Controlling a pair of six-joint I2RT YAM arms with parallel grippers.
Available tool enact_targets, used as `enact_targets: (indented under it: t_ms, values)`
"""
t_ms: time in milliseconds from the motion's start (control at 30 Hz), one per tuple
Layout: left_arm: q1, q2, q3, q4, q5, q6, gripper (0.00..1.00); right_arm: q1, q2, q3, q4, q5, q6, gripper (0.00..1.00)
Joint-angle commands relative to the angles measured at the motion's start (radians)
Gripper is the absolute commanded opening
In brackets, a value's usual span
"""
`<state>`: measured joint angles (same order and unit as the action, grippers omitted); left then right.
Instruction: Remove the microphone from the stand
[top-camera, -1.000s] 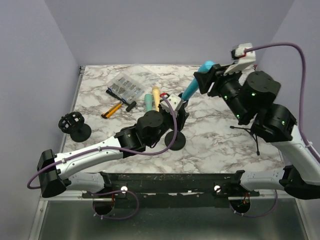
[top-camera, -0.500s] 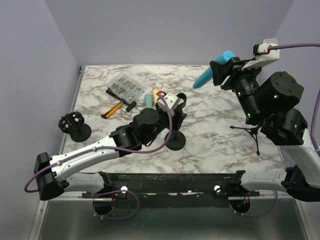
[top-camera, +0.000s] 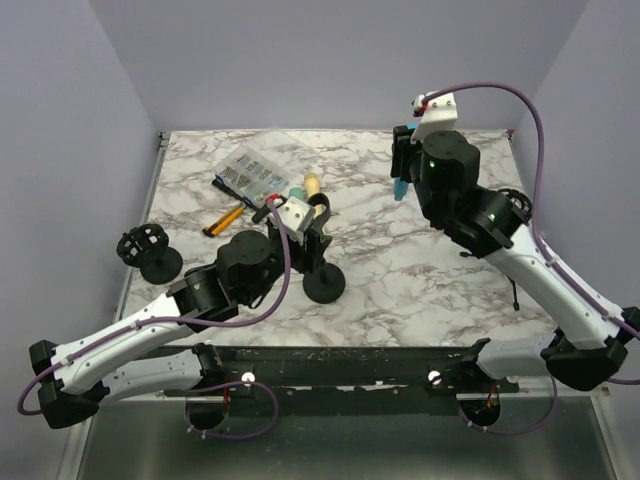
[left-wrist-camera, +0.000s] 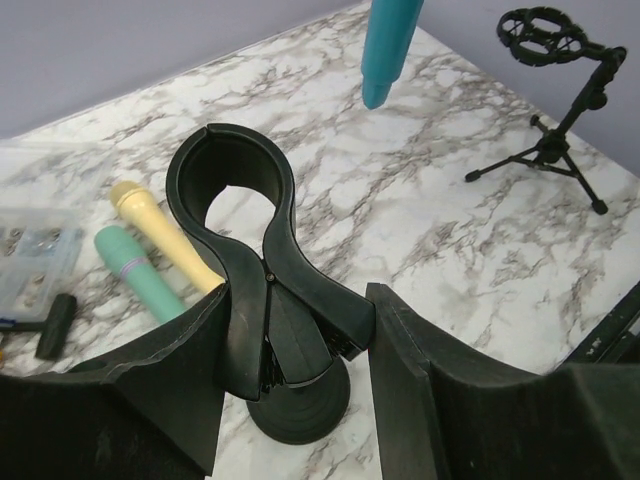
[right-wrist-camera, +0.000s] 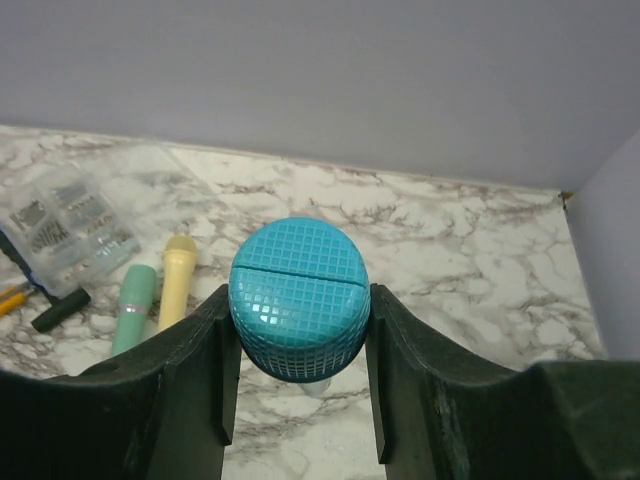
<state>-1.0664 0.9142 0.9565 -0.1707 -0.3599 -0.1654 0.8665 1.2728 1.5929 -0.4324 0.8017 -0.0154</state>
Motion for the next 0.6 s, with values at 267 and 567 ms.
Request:
enact_targets:
  t_ms: [267, 567]
  values:
    - [0.062, -0.193, -0.050, -0.166, -0.146, -0.016, 0.00, -0.267, 0.388, 0.051, -0.185, -0.682, 0.251, 0.01]
    - [0.074, -0.249, 0.008, -0.312, -0.121, -0.033, 0.00, -0.312, 0.669, 0.179, -0.157, -0.834, 0.305, 0.01]
